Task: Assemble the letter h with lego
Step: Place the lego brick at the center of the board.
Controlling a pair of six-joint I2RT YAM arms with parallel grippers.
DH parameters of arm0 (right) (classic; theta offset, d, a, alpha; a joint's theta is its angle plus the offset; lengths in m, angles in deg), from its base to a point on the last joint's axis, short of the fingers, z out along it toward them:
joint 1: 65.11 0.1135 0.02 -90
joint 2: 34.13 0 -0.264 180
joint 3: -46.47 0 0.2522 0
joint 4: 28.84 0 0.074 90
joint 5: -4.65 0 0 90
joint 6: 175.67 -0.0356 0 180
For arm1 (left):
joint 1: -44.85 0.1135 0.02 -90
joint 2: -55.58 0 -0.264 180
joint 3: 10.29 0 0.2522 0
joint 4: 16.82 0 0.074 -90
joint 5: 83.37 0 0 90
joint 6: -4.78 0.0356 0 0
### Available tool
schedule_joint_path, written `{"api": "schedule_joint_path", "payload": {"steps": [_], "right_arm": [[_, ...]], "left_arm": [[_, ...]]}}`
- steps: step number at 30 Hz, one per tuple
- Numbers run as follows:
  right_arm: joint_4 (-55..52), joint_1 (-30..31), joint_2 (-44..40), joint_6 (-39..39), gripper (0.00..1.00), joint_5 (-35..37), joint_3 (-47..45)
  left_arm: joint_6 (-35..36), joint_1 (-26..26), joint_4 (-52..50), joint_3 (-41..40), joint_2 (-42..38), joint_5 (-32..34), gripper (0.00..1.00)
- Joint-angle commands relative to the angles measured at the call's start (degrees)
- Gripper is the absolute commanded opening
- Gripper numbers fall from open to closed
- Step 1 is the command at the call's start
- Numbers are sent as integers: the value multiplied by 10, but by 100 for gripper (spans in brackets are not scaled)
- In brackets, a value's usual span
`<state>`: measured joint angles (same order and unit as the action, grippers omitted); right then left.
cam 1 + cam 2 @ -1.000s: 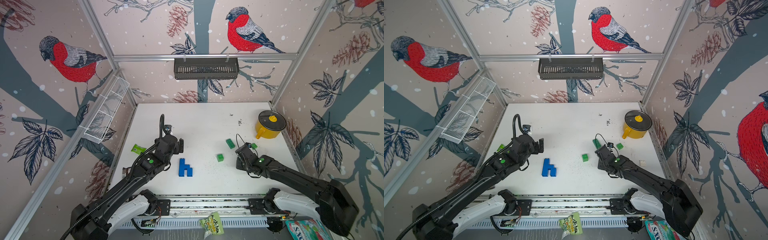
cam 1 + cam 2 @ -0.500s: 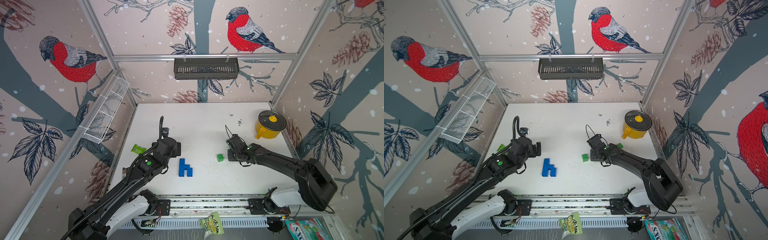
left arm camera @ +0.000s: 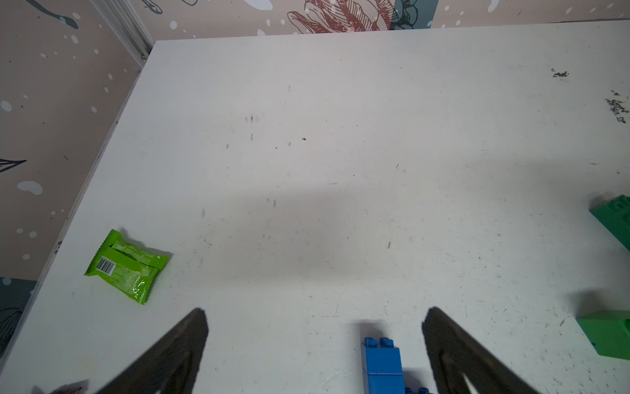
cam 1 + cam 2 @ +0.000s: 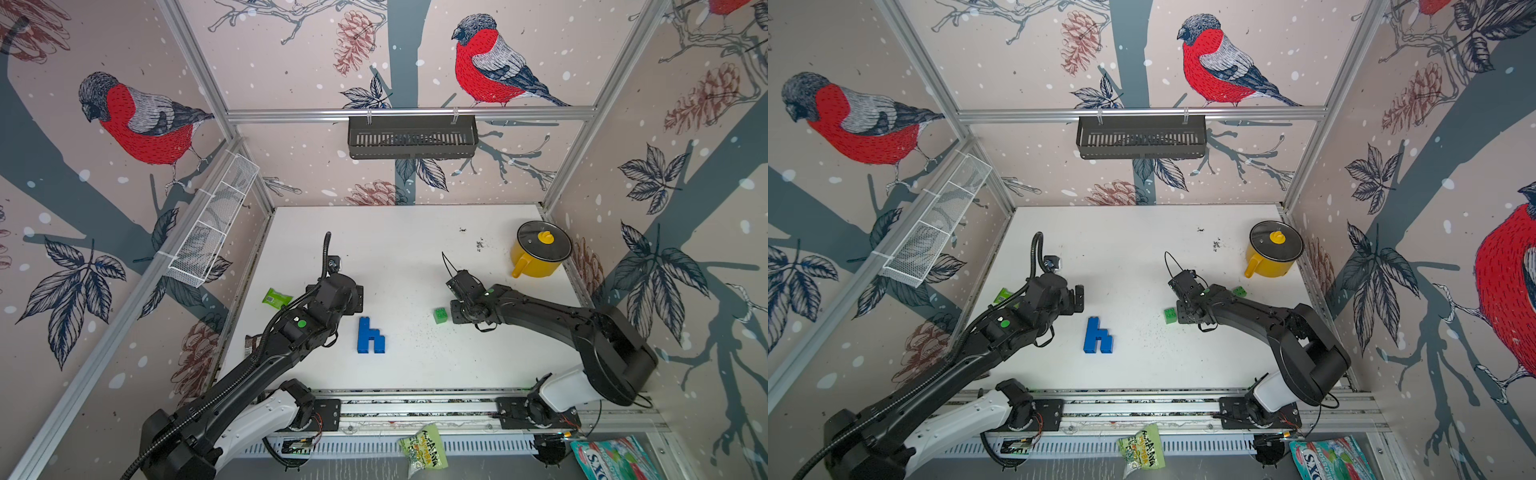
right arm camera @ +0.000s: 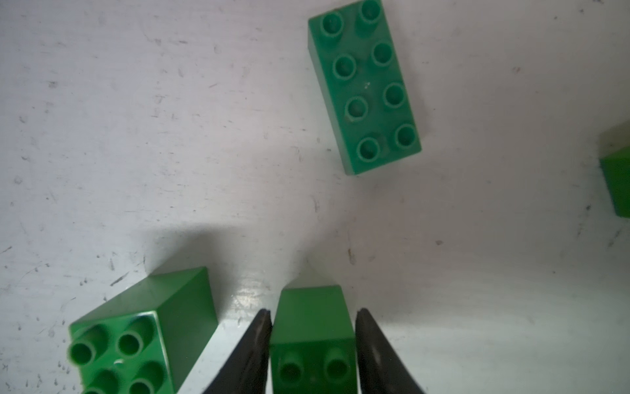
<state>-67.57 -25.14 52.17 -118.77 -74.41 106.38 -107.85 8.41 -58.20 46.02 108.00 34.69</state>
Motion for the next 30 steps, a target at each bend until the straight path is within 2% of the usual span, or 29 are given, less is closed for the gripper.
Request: {"api": "schedule_joint_path", "payload": {"steps": [1, 3, 7, 9, 11, 14, 18, 22, 30], "right_arm": [[3, 1, 3, -7, 53, 0, 4], [1, 0, 5, -13, 55, 2, 6], [-2, 1, -6, -20, 66, 5, 11], [-6, 1, -21, -25, 79, 2, 16], [-9, 0, -39, -29, 99, 0, 23], [-2, -13, -63, -33, 99, -12, 32], [17, -62, -76, -55, 99, -52, 34], [33, -77, -89, -74, 99, -61, 48], [32, -113, -20, -122, 100, -66, 72]], "left_arm": [[-5, 1, 0, -1, -1, -2, 98], [-4, 2, 1, 0, 0, -3, 98], [-3, 1, 1, 0, 2, -3, 98], [-4, 1, 1, 0, 1, -5, 98], [-3, 1, 2, 0, 1, -5, 98], [-2, 1, 2, 0, 2, -6, 98], [-2, 1, 1, -1, 5, -7, 98], [-2, 1, 1, -1, 8, -10, 98], [-1, 1, 0, 0, 13, -12, 98]]}}
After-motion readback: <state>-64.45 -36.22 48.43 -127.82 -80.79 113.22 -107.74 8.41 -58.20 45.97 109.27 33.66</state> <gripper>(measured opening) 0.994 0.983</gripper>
